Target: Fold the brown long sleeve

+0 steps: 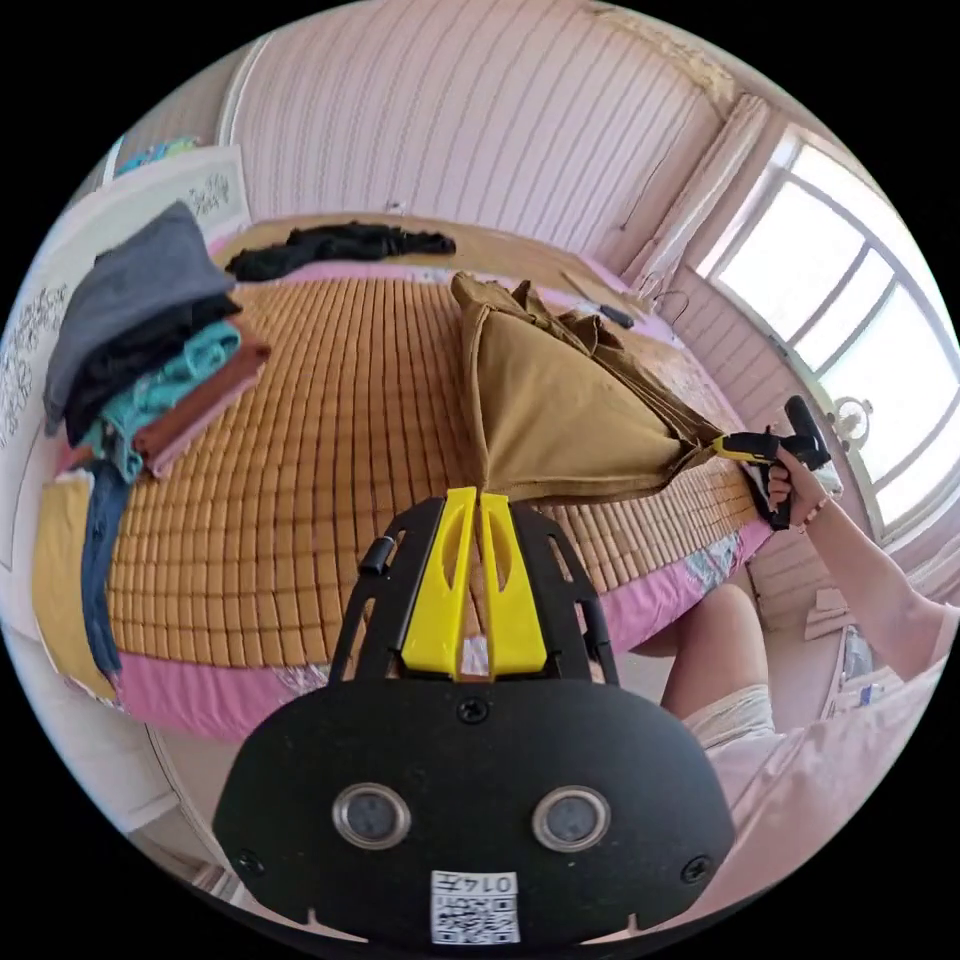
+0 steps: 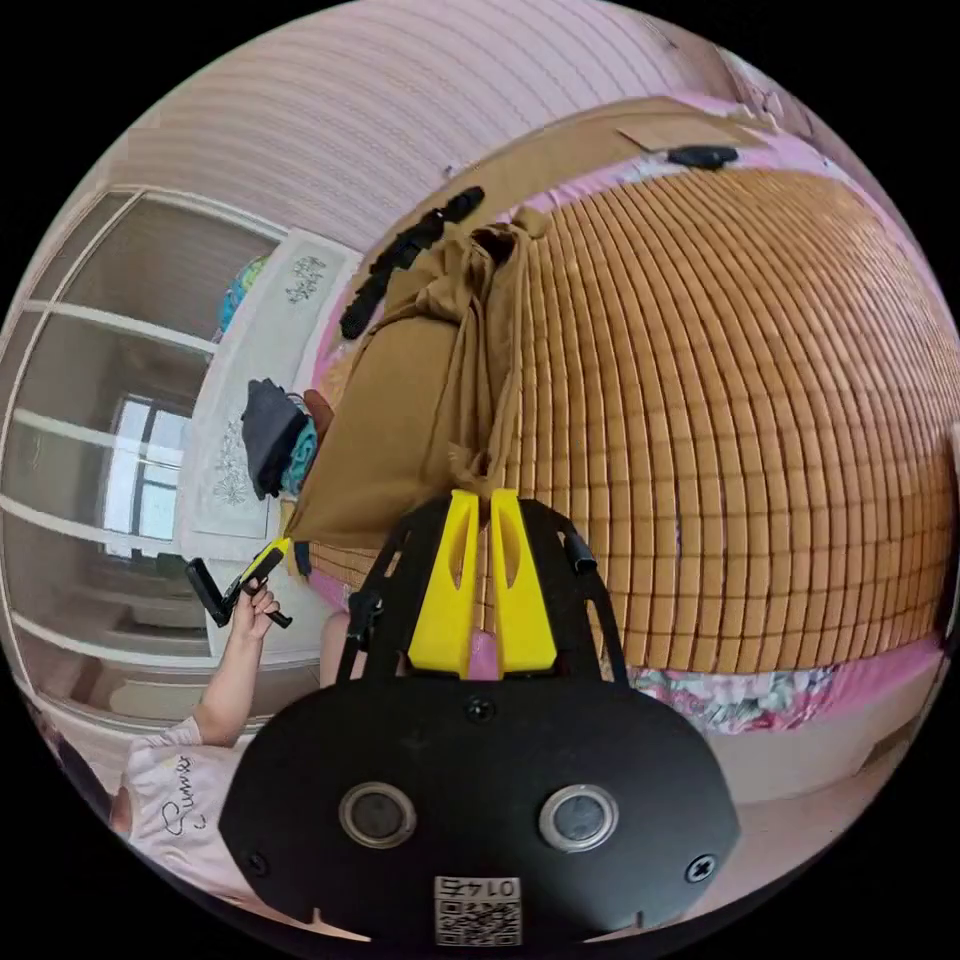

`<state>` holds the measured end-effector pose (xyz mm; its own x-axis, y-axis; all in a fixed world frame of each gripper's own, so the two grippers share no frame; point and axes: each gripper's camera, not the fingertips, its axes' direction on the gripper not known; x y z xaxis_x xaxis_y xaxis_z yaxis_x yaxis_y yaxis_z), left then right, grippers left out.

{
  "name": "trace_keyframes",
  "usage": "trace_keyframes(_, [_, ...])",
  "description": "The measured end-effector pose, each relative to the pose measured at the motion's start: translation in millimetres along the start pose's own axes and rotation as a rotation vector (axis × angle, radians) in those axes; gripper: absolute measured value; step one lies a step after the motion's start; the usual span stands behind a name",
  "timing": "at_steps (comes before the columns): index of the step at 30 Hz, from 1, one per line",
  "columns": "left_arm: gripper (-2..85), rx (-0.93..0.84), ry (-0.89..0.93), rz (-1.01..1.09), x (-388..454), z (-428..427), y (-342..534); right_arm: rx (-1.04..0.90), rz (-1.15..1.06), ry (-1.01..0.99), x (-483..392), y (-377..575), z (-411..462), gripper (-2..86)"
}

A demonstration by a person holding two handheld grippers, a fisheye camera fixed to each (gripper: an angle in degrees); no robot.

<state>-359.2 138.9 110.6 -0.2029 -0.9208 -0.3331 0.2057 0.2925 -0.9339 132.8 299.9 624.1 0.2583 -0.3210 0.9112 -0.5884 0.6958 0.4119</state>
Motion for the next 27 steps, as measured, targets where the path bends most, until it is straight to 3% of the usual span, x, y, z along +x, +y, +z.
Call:
trace_keyframes(4, [-1.0,-0.253,0.033,-0.101,-5.6,85.7,75.2,-0.212,0.215,0.069,68.8,46.0,78.9,0.1])
trace_keyframes(7, [-1.0,-0.314,0.009,-0.064,0.4,105.1,97.9,-0.190,0.240,0.063,85.5,62.1,85.3,-0.2])
trace_keyframes(18, [-1.0,-0.262,0.040,-0.026,4.4,110.8,109.2,-0.090,0.136,0.159,80.7,44.4,67.8,0.6])
trace_keyframes(20, [-1.0,-0.271,0.027,-0.015,6.8,115.8,114.6,-0.040,0.101,0.272,73.3,38.4,71.0,2.1])
trace_keyframes(23, [-1.0,-0.286,0.016,-0.036,6.9,126.6,120.2,-0.088,0.058,0.299,63.4,22.7,98.4,9.7])
trace_keyframes(27, [-1.0,-0.310,0.008,-0.070,6.0,139.8,126.6,-0.158,0.039,0.374,50.9,7.5,139.2,8.9])
